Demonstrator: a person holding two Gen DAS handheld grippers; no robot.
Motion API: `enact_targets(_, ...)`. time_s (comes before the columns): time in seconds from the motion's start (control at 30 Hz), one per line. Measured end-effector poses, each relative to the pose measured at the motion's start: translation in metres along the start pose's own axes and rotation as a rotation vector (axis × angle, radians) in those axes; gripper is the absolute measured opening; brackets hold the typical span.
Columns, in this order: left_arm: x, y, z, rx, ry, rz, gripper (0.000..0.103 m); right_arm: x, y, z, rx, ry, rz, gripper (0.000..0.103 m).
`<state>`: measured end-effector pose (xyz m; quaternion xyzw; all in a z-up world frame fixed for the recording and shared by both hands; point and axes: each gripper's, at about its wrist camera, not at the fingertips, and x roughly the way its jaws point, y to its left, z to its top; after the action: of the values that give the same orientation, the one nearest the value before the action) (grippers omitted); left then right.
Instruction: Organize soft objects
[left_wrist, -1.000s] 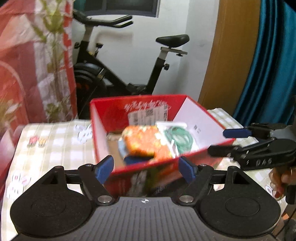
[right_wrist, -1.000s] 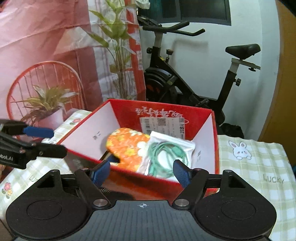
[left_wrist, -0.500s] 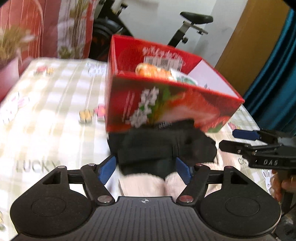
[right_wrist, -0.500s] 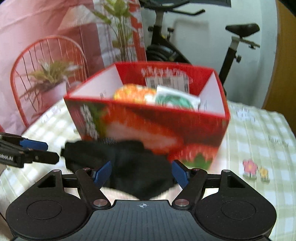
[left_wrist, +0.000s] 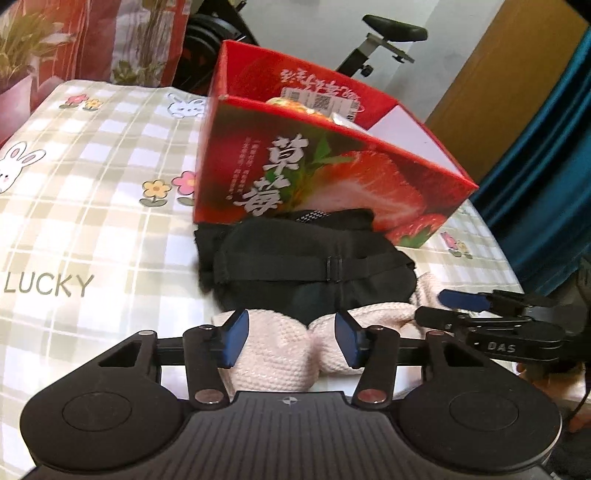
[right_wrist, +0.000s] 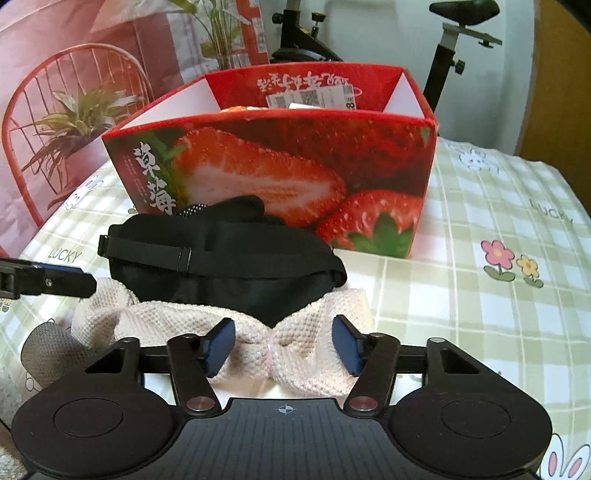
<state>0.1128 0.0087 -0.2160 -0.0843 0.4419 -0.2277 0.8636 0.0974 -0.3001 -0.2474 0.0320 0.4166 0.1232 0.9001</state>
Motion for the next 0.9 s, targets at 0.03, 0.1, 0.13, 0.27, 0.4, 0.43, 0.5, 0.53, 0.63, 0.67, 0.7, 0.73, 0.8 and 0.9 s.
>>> enact_targets(0.03, 0.0, -0.002, 0.0, 0.004, 0.003, -0.008, 0.051, 0.0, 0.0, 0.0, -0.001, 0.003, 0.001, 0.049)
enact_targets(0.1, 0.002, -0.004, -0.001, 0.012, 0.015, -0.017, 0.05, -0.001, 0.002, 0.001, -0.004, -0.001, 0.001, 0.047)
enact_targets(0.13, 0.004, -0.005, -0.002, 0.014, 0.023, -0.021, 0.05, -0.003, 0.003, 0.002, -0.008, -0.008, 0.005, 0.046)
enact_targets(0.27, 0.009, -0.003, -0.004, -0.001, 0.047, -0.029, 0.05, -0.005, 0.008, 0.003, -0.034, -0.006, 0.022, 0.044)
enact_targets(0.4, 0.013, -0.003, -0.007, -0.003, 0.065, -0.031, 0.05, 0.005, -0.001, -0.003, 0.036, 0.037, 0.027, 0.044)
enact_targets(0.43, 0.014, -0.002, -0.006, -0.004, 0.068, -0.032, 0.05, 0.007, -0.004, -0.004, 0.059, 0.045, 0.037, 0.045)
enact_targets(0.5, 0.016, -0.002, -0.007, -0.008, 0.074, -0.033, 0.05, 0.009, -0.008, -0.006, 0.096, 0.053, 0.056, 0.045)
enact_targets(0.53, 0.017, -0.001, -0.007, -0.009, 0.078, -0.034, 0.05, 0.011, -0.009, -0.007, 0.108, 0.054, 0.06, 0.045)
enact_targets(0.63, 0.02, 0.0, -0.007, -0.015, 0.088, -0.032, 0.05, 0.013, -0.009, -0.008, 0.135, 0.054, 0.068, 0.046)
enact_targets(0.67, 0.021, 0.001, -0.007, -0.019, 0.091, -0.033, 0.051, 0.013, -0.009, -0.009, 0.144, 0.054, 0.072, 0.047)
enact_targets(0.7, 0.021, 0.002, -0.007, -0.023, 0.093, -0.034, 0.051, 0.014, -0.01, -0.009, 0.15, 0.054, 0.074, 0.047)
enact_targets(0.73, 0.022, 0.002, -0.007, -0.027, 0.096, -0.033, 0.051, 0.014, -0.009, -0.009, 0.153, 0.054, 0.074, 0.047)
enact_targets(0.8, 0.022, 0.002, -0.007, -0.028, 0.098, -0.03, 0.051, 0.014, -0.009, -0.009, 0.152, 0.053, 0.073, 0.047)
enact_targets(0.9, 0.024, 0.0, -0.006, -0.025, 0.105, -0.025, 0.051, 0.014, -0.007, -0.009, 0.147, 0.054, 0.07, 0.047)
